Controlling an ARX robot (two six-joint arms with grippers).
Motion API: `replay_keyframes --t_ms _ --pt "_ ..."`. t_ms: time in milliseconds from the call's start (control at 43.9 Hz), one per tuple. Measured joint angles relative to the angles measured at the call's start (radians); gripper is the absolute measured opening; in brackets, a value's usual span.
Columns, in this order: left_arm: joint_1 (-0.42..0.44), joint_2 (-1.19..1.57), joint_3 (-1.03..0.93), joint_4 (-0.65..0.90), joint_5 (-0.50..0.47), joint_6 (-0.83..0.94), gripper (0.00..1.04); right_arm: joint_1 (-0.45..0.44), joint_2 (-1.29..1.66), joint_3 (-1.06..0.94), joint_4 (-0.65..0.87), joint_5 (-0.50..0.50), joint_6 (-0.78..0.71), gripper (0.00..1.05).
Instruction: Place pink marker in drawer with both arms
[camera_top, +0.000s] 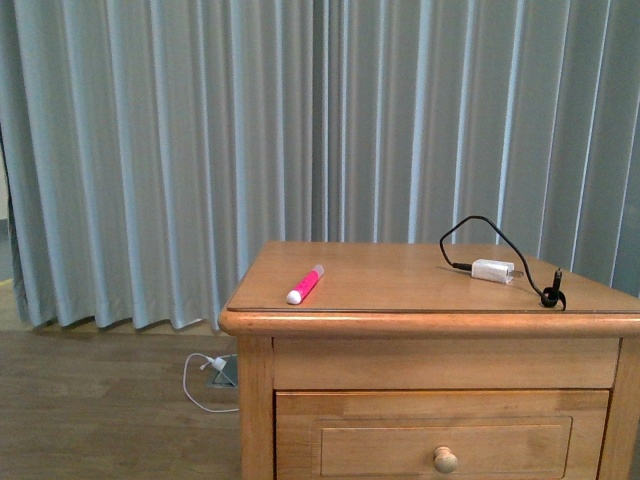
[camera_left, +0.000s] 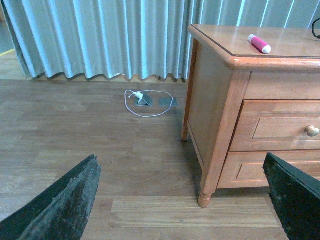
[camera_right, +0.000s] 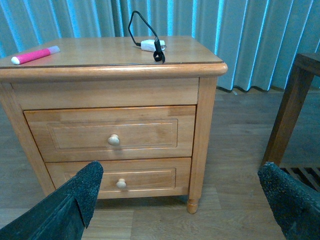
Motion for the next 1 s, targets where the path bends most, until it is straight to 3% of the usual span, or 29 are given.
replay_keyframes --t_ms 1003 --pt "0.0 0.0 0.0 0.0 0.0 0.0 0.99 0.0 0.0 0.0 0.0 0.0 0.0 0.96"
